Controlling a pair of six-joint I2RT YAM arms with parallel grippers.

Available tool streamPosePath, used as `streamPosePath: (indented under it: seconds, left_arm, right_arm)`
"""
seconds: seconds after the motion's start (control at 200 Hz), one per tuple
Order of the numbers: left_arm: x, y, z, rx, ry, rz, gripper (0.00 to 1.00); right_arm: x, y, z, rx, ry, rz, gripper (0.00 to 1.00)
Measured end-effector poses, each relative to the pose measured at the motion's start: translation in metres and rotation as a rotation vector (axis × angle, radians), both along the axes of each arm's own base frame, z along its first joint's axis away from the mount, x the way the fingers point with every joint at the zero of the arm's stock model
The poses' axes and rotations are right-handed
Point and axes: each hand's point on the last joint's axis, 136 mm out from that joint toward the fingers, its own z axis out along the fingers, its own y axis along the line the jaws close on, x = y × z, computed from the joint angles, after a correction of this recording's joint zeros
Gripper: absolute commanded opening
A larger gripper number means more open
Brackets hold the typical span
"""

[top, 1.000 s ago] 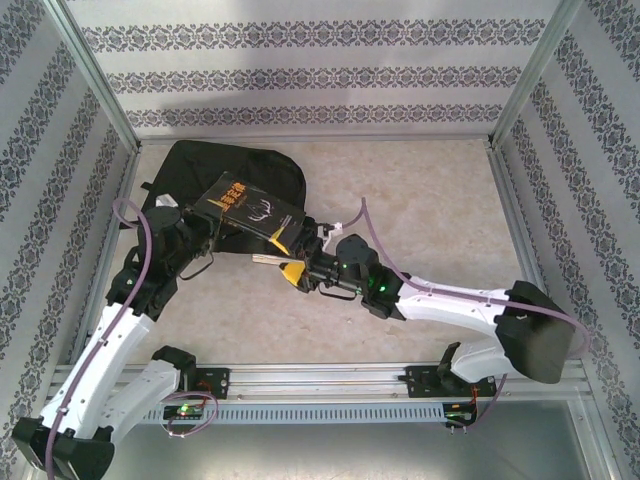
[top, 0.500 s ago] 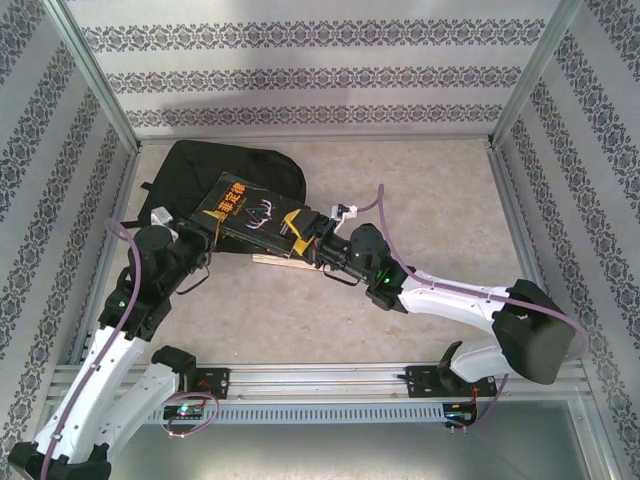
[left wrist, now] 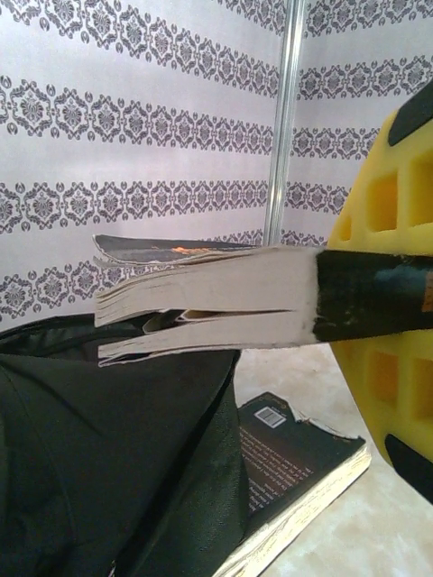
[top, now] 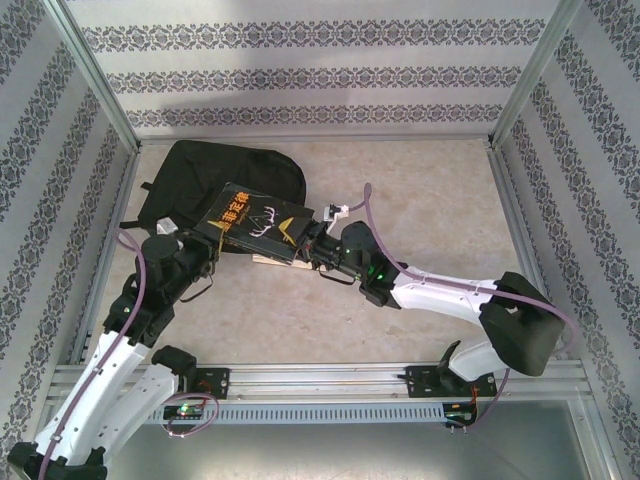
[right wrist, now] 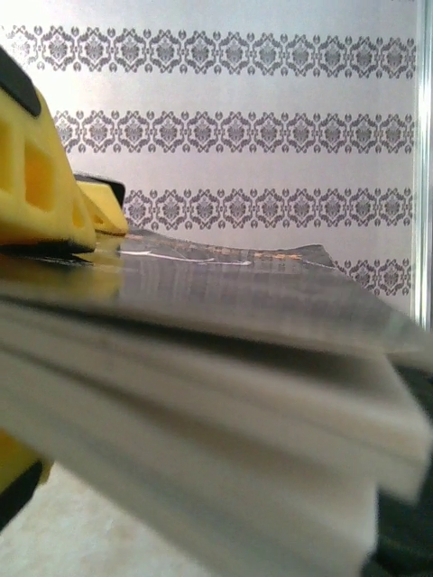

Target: Pack the student bag

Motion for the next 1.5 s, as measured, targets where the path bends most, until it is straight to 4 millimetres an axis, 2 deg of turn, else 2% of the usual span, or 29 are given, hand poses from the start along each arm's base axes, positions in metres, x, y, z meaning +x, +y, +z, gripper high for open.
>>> streamPosePath:
  seconds: [0.16, 0.205, 0.34, 0.41, 0.5, 0.625, 0.724, 0.784, 0.844, 0.914, 0.984, 1.194, 1.329, 1.499]
  left_arm:
    - [0.000, 0.000, 0.000, 0.002, -0.012, 0.007, 0.00]
    - [0.000, 0.000, -0.002, 0.005, -0.012, 0.007, 0.00]
    - [0.002, -0.004, -0.009, 0.045, -0.004, -0.017, 0.43]
    - [0.000, -0.014, -0.018, 0.105, 0.012, -0.083, 0.54]
    - [0.000, -0.022, -0.024, 0.209, 0.020, -0.154, 0.60]
    - [0.013, -0.029, -0.003, 0.363, -0.011, -0.227, 0.65]
    - [0.037, -0.040, 0.017, 0.497, -0.021, -0.293, 0.68]
    - [0.057, -0.052, 0.026, 0.565, -0.024, -0.356, 0.70]
    - [0.079, -0.067, 0.025, 0.625, -0.014, -0.431, 0.70]
    - [0.105, -0.084, 0.014, 0.698, 0.011, -0.519, 0.72]
    - [0.127, -0.097, -0.004, 0.779, 0.045, -0.605, 0.74]
    - [0.172, -0.113, -0.051, 1.001, 0.140, -0.812, 0.74]
    - [0.188, -0.119, -0.080, 1.068, 0.195, -0.917, 0.71]
    - [0.187, -0.113, -0.112, 1.133, 0.285, -1.007, 0.64]
  right_arm:
    - [0.002, -0.001, 0.001, -0.012, -0.015, 0.000, 0.00]
    - [0.004, -0.002, -0.001, -0.019, -0.009, -0.002, 0.00]
    - [0.006, -0.007, -0.008, -0.048, 0.008, 0.004, 0.00]
    - [0.011, -0.018, -0.011, -0.092, 0.002, -0.017, 0.00]
    - [0.023, -0.050, -0.016, -0.192, -0.008, -0.078, 0.00]
    - [0.034, -0.114, -0.017, -0.358, -0.038, -0.192, 0.00]
    - [0.035, -0.165, -0.013, -0.491, -0.077, -0.289, 0.00]
    - [0.030, -0.188, -0.015, -0.571, -0.093, -0.320, 0.00]
    - [0.026, -0.205, -0.019, -0.640, -0.101, -0.330, 0.00]
    - [0.022, -0.219, -0.027, -0.709, -0.094, -0.330, 0.00]
    - [0.020, -0.232, -0.035, -0.749, -0.076, -0.329, 0.00]
    - [0.016, -0.254, -0.058, -0.740, -0.017, -0.317, 0.00]
    - [0.014, -0.260, -0.075, -0.720, 0.036, -0.293, 0.00]
    - [0.014, -0.262, -0.089, -0.683, 0.081, -0.259, 0.00]
